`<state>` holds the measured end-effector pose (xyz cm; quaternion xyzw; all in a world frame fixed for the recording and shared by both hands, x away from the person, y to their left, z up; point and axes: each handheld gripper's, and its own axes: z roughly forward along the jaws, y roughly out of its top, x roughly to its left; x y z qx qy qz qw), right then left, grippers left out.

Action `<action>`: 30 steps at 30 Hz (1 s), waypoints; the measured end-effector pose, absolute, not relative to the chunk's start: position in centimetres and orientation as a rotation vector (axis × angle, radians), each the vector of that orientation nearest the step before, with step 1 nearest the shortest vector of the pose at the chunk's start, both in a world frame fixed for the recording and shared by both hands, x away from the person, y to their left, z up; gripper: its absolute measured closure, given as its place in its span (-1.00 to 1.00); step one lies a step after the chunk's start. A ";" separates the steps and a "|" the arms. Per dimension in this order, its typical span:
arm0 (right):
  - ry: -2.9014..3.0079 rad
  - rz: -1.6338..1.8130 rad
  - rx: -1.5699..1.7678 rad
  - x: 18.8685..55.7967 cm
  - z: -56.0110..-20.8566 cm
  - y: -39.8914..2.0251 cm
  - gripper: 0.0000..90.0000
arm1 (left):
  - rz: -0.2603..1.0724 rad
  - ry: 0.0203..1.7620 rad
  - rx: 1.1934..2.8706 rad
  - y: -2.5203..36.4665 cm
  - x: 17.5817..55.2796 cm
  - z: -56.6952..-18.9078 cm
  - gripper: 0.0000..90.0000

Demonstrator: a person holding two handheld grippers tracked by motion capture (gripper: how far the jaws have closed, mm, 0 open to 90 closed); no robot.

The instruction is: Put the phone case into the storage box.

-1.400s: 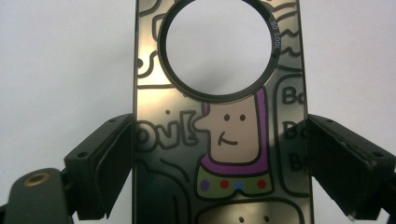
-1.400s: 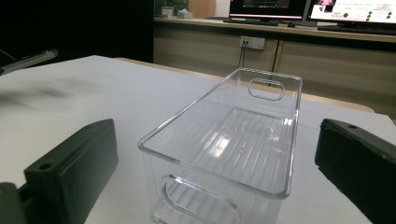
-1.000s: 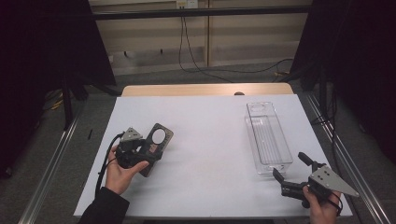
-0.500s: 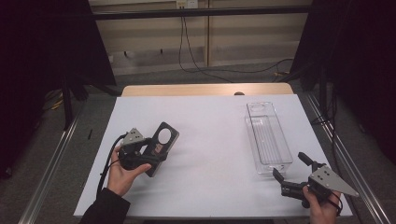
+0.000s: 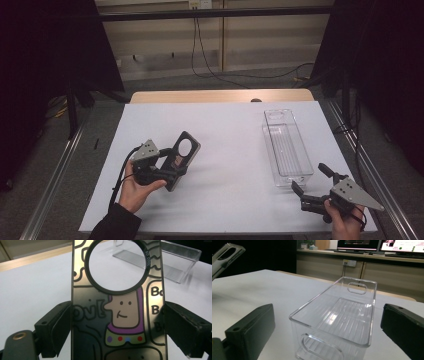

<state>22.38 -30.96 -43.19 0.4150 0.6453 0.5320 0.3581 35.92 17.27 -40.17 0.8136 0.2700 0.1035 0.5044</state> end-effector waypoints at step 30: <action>1.766 1.520 0.947 21.9 -42.0 -28.5 -1.00 | 0.079 0.379 1.894 13.9 34.3 -39.8 -0.73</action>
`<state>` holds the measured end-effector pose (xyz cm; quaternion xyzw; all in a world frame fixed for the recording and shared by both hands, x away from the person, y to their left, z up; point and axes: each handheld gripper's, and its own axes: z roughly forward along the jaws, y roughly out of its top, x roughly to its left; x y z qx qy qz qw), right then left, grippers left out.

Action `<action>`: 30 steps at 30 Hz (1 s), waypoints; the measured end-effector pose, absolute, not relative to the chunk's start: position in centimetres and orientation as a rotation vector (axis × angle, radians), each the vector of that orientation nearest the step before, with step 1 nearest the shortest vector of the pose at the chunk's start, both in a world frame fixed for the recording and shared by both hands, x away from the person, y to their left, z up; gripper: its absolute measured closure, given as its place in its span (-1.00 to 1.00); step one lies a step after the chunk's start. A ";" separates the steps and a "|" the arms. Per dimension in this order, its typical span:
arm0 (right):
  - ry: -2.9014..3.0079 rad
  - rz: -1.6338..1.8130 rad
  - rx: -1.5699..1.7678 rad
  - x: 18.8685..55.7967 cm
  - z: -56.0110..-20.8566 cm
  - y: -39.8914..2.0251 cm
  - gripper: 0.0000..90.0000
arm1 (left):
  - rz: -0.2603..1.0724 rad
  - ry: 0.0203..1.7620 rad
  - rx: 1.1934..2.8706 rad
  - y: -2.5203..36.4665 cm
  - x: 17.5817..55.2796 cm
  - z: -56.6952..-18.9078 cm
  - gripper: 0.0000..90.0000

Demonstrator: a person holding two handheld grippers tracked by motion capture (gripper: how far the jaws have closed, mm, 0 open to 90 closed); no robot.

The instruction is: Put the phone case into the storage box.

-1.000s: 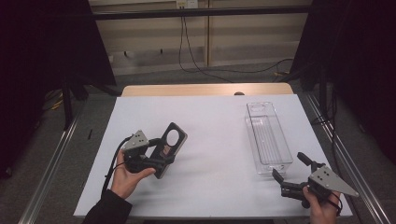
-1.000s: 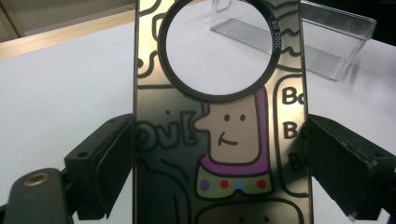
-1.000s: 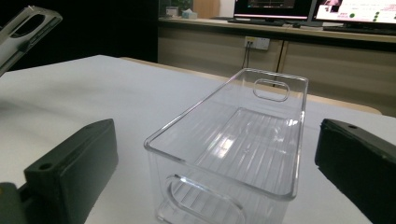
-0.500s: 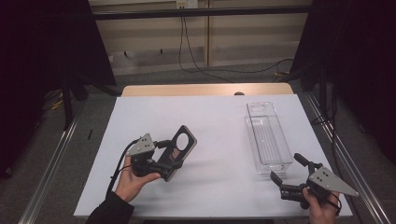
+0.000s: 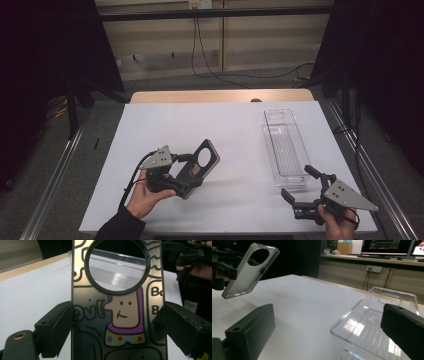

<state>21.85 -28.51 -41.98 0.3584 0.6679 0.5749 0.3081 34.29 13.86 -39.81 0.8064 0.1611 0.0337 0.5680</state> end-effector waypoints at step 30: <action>1.933 1.689 0.753 25.5 -39.3 -22.9 -1.00 | 0.013 0.256 1.913 9.2 34.7 -39.2 -0.73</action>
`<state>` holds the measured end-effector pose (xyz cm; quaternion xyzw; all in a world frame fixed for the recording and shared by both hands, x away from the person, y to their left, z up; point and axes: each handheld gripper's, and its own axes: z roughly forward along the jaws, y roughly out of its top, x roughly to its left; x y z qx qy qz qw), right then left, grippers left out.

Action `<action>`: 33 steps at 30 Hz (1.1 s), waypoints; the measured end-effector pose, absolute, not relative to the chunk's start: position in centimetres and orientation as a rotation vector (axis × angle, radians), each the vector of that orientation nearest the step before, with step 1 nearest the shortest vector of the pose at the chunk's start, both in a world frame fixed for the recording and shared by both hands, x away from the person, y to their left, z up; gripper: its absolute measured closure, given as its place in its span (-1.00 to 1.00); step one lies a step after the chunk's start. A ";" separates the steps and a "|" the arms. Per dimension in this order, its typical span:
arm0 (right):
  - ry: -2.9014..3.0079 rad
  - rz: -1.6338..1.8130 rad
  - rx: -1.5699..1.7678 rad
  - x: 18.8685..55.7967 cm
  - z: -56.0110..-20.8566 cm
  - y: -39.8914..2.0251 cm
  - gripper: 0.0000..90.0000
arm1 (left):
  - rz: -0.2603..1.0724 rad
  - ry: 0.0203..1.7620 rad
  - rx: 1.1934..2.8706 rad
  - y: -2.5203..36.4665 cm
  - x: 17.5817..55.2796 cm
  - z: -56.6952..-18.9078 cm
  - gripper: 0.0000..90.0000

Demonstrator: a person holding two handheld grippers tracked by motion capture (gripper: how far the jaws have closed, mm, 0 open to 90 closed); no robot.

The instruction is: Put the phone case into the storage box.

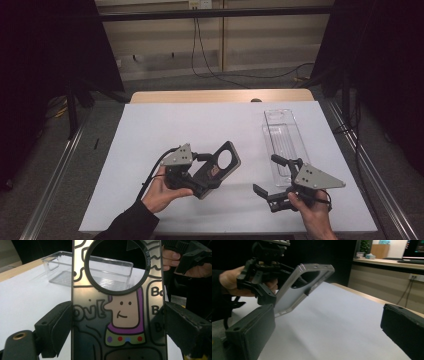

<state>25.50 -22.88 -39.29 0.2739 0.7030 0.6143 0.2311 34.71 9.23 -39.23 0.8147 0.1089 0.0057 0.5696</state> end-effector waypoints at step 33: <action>2.202 1.822 0.512 28.2 -37.1 -20.6 -1.00 | -0.058 0.162 1.906 8.8 33.5 -39.2 -0.73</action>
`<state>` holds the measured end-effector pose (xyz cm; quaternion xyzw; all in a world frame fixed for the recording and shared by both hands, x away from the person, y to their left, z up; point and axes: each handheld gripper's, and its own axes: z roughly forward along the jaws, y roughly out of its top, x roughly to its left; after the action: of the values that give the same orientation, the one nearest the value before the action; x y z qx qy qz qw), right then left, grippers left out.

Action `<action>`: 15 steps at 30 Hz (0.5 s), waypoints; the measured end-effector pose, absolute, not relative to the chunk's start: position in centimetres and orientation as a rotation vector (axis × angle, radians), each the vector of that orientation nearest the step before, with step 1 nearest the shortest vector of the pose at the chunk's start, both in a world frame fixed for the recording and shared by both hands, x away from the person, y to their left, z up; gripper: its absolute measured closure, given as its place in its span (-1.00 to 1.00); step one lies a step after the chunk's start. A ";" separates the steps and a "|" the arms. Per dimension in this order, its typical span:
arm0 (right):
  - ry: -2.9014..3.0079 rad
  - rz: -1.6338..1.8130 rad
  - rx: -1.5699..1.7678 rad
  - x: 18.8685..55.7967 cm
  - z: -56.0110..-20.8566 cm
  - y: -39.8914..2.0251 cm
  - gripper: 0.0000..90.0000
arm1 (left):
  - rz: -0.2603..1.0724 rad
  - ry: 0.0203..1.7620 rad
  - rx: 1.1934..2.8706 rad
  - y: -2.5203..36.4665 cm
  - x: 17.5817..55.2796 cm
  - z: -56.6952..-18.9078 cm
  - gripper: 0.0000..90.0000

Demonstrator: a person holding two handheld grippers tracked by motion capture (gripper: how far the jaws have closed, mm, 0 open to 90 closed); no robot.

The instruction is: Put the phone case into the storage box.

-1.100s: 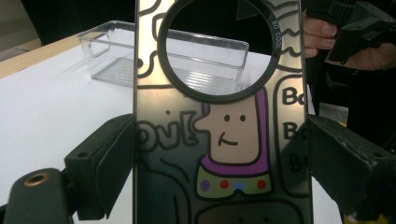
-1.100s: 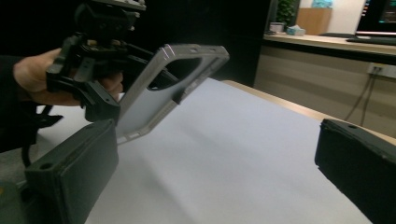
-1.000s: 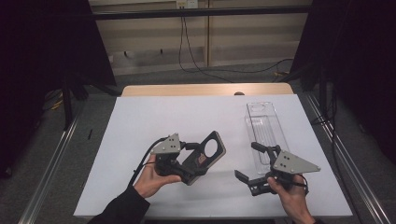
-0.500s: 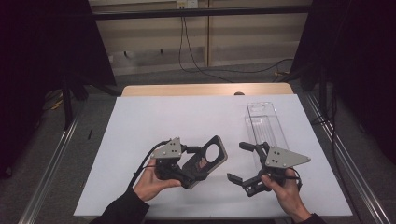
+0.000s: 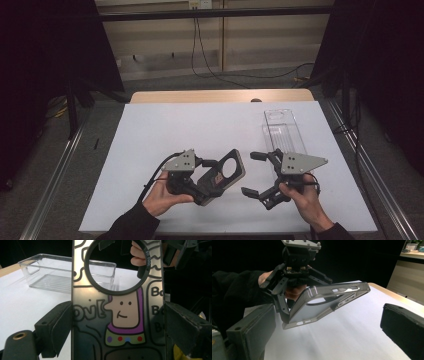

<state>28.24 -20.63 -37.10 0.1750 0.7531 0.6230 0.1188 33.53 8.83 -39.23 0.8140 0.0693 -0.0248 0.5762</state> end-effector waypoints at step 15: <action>2.318 1.813 0.458 29.4 -36.5 -20.6 -0.99 | -0.090 0.138 1.916 8.4 33.1 -39.1 -0.73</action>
<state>29.37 -20.59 -36.51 0.1533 0.7757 0.6068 0.0814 33.11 8.43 -39.07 0.8170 0.0588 -0.0383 0.5724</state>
